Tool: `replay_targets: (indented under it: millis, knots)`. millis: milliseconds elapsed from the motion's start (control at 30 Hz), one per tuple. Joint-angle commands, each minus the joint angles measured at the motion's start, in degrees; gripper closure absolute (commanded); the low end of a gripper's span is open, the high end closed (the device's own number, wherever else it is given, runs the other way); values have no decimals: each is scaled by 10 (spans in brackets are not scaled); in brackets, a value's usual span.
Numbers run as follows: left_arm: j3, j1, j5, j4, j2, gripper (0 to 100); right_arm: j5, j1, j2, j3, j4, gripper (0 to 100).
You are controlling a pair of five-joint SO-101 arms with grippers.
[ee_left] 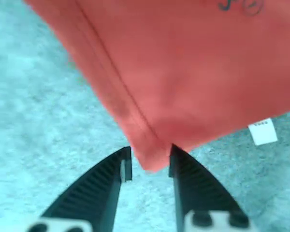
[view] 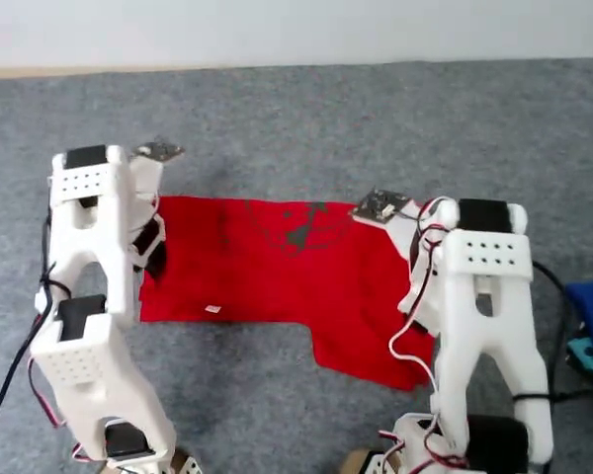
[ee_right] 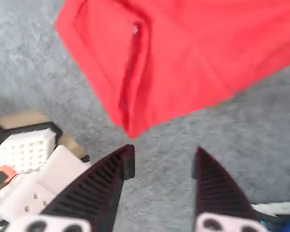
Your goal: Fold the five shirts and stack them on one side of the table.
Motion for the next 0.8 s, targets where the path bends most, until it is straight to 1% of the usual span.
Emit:
replay_targets:
  millis: [0,233,300,367,467,500,600,767]
  knots:
    - [-26,3,-17,18,-64,852,1,3,-48,-35,23,761]
    - [-25,4,-14,19,-145,855,-1,4,-81,-34,16,764]
    - [-23,4,-14,18,-158,867,-2,4,-70,-22,-4,778]
    - [-23,4,-14,18,-164,907,-2,4,-50,1,-31,831]
    - [-22,-2,-13,18,-164,993,-2,-4,-8,33,-70,959]
    - [-22,-9,-9,18,-166,999,-2,-13,7,37,-75,996]
    - [-22,-30,33,16,-166,997,-2,-38,52,40,-80,978]
    - [-22,-45,39,15,-165,997,-2,-88,132,40,-138,988]
